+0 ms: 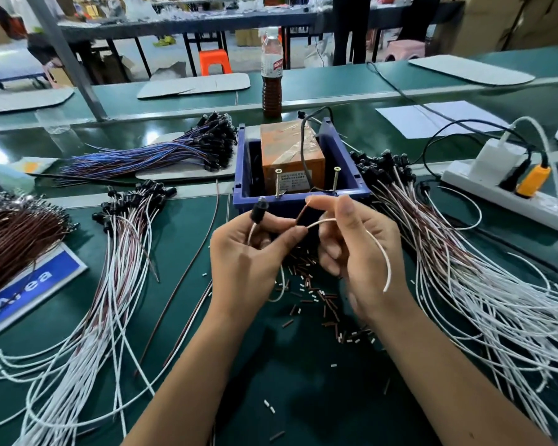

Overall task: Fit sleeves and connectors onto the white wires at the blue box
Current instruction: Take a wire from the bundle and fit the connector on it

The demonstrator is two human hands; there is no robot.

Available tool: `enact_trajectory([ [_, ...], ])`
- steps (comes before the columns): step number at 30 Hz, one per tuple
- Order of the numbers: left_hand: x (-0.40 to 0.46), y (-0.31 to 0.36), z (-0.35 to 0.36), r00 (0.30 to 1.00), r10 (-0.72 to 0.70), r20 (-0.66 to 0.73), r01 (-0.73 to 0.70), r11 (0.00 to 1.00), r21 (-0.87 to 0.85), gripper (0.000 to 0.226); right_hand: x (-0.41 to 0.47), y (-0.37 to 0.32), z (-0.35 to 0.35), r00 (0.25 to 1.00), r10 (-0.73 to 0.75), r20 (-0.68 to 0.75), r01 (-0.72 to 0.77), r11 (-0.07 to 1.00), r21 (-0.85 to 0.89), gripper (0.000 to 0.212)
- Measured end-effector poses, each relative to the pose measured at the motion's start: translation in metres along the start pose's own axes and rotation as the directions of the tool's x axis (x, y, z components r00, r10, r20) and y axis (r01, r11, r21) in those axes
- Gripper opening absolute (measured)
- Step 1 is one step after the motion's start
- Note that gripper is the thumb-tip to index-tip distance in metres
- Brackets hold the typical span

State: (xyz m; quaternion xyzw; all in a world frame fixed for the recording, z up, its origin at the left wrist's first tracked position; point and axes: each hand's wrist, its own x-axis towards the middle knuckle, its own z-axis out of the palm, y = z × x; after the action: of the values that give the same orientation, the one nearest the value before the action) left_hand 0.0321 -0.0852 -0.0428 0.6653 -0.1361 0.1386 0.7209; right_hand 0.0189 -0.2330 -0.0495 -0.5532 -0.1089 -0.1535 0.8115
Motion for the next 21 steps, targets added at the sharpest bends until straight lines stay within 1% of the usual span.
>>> enact_trajectory([
  [3,0.002,0.001,-0.001,0.999,-0.037,-0.033,0.036,0.998,-0.044,0.017,0.001,-0.004,0.0,0.998,-0.067,0.009,0.066,0.996,0.053,0.026],
  [6,0.002,0.001,0.0,0.996,-0.074,-0.048,0.068,0.991,-0.119,0.015,0.002,-0.01,-0.002,0.999,-0.041,0.004,0.04,0.986,0.162,0.015],
  [8,0.002,0.0,0.001,0.993,-0.109,-0.053,0.098,0.981,-0.168,0.014,0.003,-0.015,-0.004,1.0,0.013,0.013,-0.016,0.963,0.267,0.02],
  [9,0.003,0.0,0.001,0.991,-0.122,-0.057,0.109,0.976,-0.188,0.014,0.003,-0.017,-0.005,0.999,0.031,0.02,-0.036,0.957,0.289,0.026],
  [10,0.003,0.001,0.001,0.989,-0.134,-0.06,0.119,0.97,-0.21,0.013,0.003,-0.018,-0.006,0.999,0.045,0.024,-0.05,0.961,0.273,0.034],
  [11,0.004,0.003,0.0,0.988,-0.143,-0.055,0.126,0.962,-0.244,0.013,0.004,-0.018,-0.006,0.998,0.054,0.026,-0.058,0.976,0.212,0.042],
  [13,0.004,0.01,-0.002,0.988,-0.154,-0.012,0.141,0.932,-0.335,0.01,0.003,-0.016,-0.006,0.994,0.094,0.047,-0.094,0.996,0.002,0.053],
  [15,0.003,0.016,-0.004,0.986,-0.152,0.076,0.169,0.906,-0.387,0.013,0.002,-0.014,-0.005,0.976,0.187,0.112,-0.163,0.967,-0.196,0.056],
  [16,0.003,0.019,-0.004,0.981,-0.151,0.121,0.187,0.898,-0.398,0.016,0.002,-0.013,-0.005,0.963,0.222,0.151,-0.171,0.94,-0.294,0.057],
  [17,0.002,0.021,-0.006,0.975,-0.157,0.159,0.21,0.889,-0.406,0.019,0.001,-0.011,-0.004,0.954,0.235,0.188,-0.142,0.902,-0.408,0.058],
  [19,0.003,0.021,-0.007,0.958,-0.188,0.218,0.263,0.88,-0.396,0.024,0.0,-0.007,-0.005,0.945,0.202,0.259,0.001,0.786,-0.618,0.06],
  [20,0.003,0.021,-0.008,0.948,-0.21,0.239,0.289,0.881,-0.373,0.023,-0.001,-0.005,-0.005,0.941,0.182,0.285,0.061,0.739,-0.671,0.059],
  [21,0.004,0.02,-0.008,0.94,-0.235,0.245,0.312,0.885,-0.346,0.018,-0.002,-0.003,-0.006,0.939,0.172,0.298,0.09,0.714,-0.694,0.058],
])
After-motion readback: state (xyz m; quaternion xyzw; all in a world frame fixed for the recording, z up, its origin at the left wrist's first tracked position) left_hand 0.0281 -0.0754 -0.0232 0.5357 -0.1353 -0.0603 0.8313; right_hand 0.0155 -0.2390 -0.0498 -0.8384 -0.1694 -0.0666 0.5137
